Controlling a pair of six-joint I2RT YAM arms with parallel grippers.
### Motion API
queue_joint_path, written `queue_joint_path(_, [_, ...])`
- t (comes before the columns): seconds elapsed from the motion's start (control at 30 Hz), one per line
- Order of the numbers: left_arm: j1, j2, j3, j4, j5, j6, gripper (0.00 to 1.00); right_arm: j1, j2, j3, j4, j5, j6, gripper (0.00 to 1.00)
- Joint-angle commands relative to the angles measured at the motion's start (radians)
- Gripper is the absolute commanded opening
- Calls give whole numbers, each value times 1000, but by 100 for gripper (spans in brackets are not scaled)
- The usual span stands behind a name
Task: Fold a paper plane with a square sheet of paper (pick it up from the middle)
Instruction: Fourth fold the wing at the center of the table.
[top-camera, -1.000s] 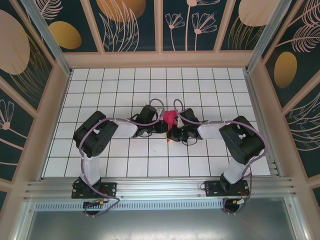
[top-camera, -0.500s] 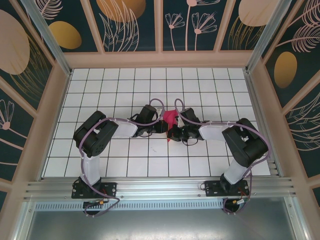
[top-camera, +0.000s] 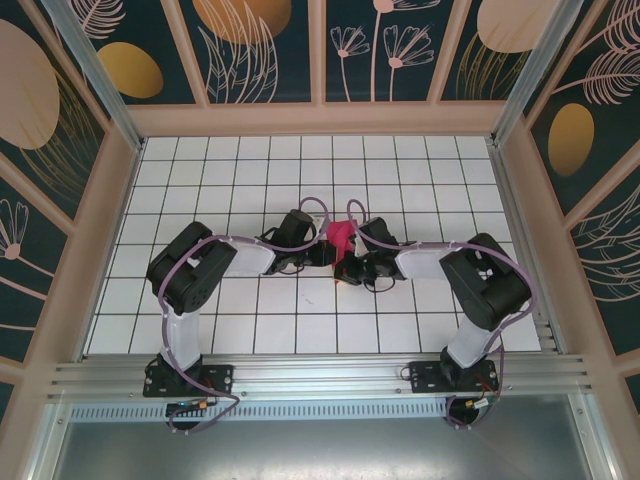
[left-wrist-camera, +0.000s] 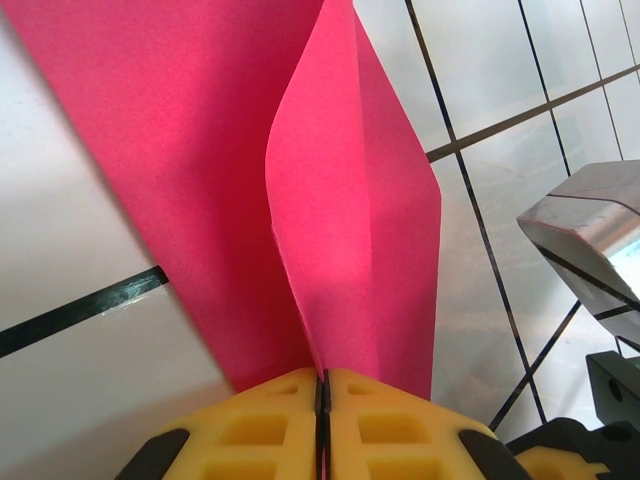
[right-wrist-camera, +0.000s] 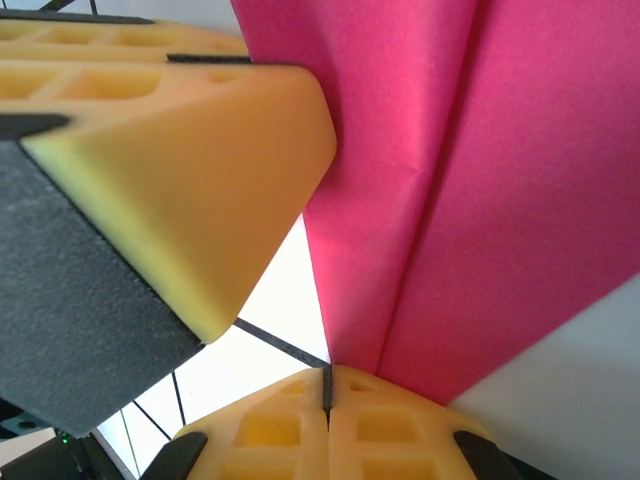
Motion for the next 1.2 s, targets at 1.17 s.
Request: queue_joint_path(1.17, [-5,44,-18,-87,-12,-10,11,-168,69,220,-40,-28,-73,1])
